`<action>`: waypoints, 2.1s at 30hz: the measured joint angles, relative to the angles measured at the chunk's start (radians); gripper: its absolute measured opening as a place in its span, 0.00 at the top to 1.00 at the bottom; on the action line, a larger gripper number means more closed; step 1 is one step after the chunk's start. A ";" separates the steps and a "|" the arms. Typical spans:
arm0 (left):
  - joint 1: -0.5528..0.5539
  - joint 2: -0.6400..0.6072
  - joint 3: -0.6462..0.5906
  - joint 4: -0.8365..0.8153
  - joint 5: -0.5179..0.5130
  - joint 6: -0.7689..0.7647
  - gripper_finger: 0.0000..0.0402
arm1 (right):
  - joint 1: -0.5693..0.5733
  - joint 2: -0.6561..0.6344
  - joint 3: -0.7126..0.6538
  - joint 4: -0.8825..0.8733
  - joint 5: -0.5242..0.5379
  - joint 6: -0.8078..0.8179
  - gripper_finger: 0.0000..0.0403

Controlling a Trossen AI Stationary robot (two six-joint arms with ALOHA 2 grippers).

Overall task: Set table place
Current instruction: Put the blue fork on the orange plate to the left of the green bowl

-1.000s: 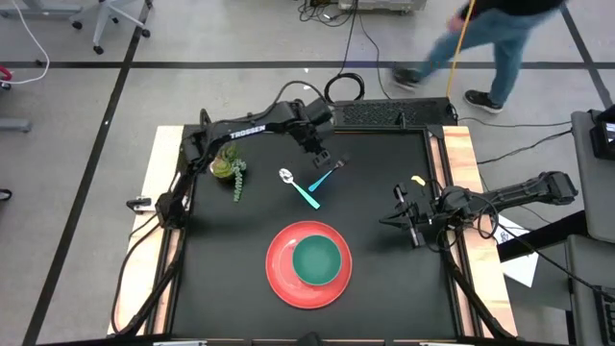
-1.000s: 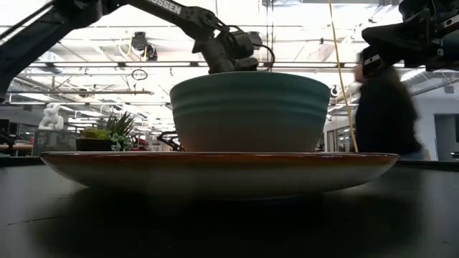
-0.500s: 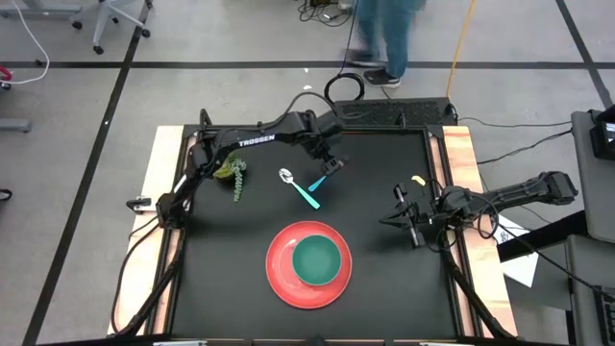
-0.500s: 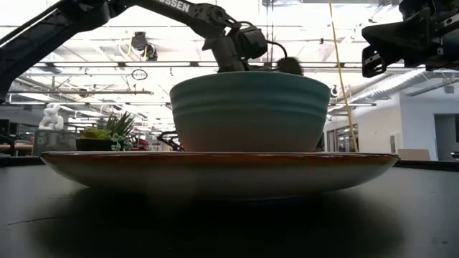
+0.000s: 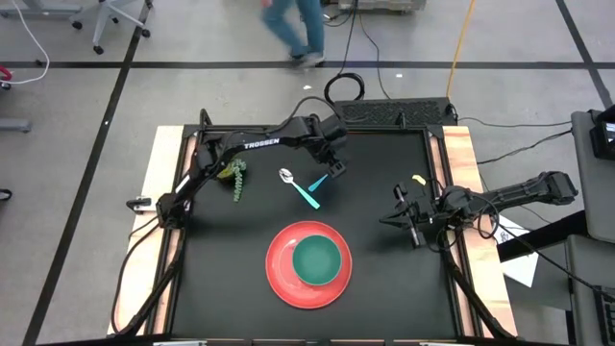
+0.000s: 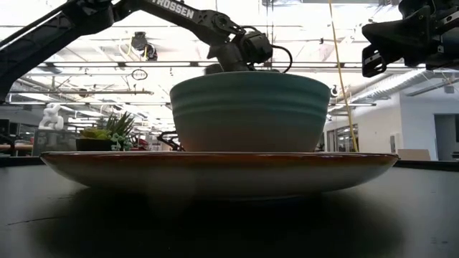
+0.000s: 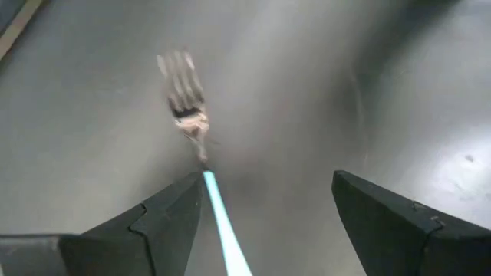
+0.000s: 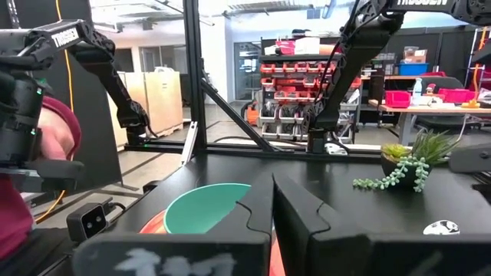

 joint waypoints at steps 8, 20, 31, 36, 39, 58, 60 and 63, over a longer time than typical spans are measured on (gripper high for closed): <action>0.000 0.053 0.001 -0.005 -0.039 -0.004 0.26 | 0.000 0.000 0.000 0.003 0.000 0.002 1.00; -0.016 0.080 0.000 -0.018 -0.115 0.007 0.26 | 0.000 0.000 0.000 0.003 0.000 0.018 1.00; -0.030 0.114 -0.001 -0.040 -0.177 0.027 0.26 | 0.000 0.000 0.000 0.003 0.000 0.019 1.00; -0.030 0.126 -0.001 -0.037 -0.178 0.027 0.26 | 0.000 0.000 0.000 0.006 0.000 0.018 1.00; -0.031 0.125 0.000 -0.026 -0.178 0.028 0.26 | 0.000 0.000 0.000 0.006 0.000 0.019 1.00; -0.043 0.125 -0.012 -0.017 -0.194 0.042 0.26 | 0.000 0.000 0.000 0.006 0.000 0.019 1.00; -0.048 0.125 -0.013 -0.022 -0.212 0.053 0.26 | 0.000 0.000 0.000 0.006 0.000 0.018 1.00; -0.055 0.125 -0.013 -0.020 -0.227 0.064 0.26 | 0.000 0.000 0.000 0.006 0.000 0.018 1.00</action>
